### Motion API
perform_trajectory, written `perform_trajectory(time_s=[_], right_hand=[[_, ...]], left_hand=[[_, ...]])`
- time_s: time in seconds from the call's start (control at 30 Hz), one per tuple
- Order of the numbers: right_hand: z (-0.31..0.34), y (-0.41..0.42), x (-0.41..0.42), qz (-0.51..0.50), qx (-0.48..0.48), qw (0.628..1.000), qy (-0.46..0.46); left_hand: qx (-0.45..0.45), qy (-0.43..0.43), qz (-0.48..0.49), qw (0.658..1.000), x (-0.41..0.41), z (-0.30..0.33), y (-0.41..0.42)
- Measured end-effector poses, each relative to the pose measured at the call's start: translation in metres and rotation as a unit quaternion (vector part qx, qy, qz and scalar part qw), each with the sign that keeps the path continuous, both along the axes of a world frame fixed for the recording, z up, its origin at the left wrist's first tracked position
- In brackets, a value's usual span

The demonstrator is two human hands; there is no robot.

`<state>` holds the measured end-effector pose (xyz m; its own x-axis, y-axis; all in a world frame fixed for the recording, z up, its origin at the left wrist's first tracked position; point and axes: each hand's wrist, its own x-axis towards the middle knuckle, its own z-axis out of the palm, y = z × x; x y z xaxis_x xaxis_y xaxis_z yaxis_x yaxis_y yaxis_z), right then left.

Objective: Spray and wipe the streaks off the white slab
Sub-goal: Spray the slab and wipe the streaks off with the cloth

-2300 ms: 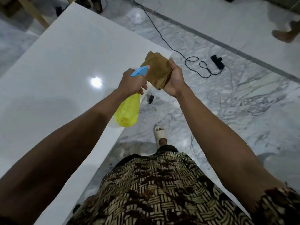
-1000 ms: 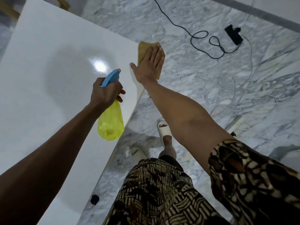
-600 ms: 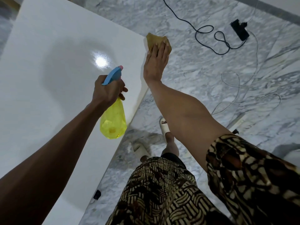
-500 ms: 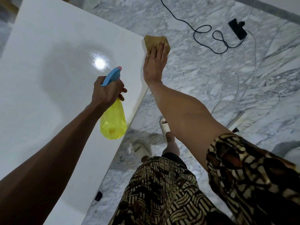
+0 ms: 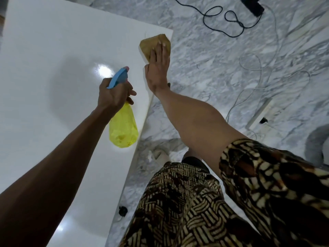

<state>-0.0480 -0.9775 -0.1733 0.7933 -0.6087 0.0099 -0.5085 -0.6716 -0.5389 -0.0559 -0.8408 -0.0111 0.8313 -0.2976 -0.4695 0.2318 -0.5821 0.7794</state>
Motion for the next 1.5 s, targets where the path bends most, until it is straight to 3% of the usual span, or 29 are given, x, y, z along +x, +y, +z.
perform_trajectory(time_s=[0.23,0.6,0.9,1.13,1.37,1.5], right_hand=[[0.004,0.040,-0.028,0.022,-0.008,0.999,0.046],[-0.007,0.162,-0.098,0.005,0.006,1.000,-0.025],[-0.015,0.282,-0.172,0.001,0.024,0.999,-0.028],[-0.013,0.353,-0.221,0.011,0.036,0.999,-0.015],[-0.013,0.445,-0.282,0.024,0.030,0.999,0.004],[-0.008,0.499,-0.319,0.019,0.044,0.999,0.000]], left_hand=[[-0.007,-0.019,-0.028,0.999,-0.020,0.001,0.027],[-0.040,-0.046,-0.108,0.992,-0.085,0.005,0.125],[0.028,-0.044,-0.093,0.994,-0.153,-0.003,0.229],[0.040,-0.050,-0.032,0.997,-0.203,-0.012,0.307],[0.039,-0.071,-0.035,0.996,-0.288,-0.013,0.405],[0.051,-0.045,-0.005,0.998,-0.326,-0.008,0.458]])
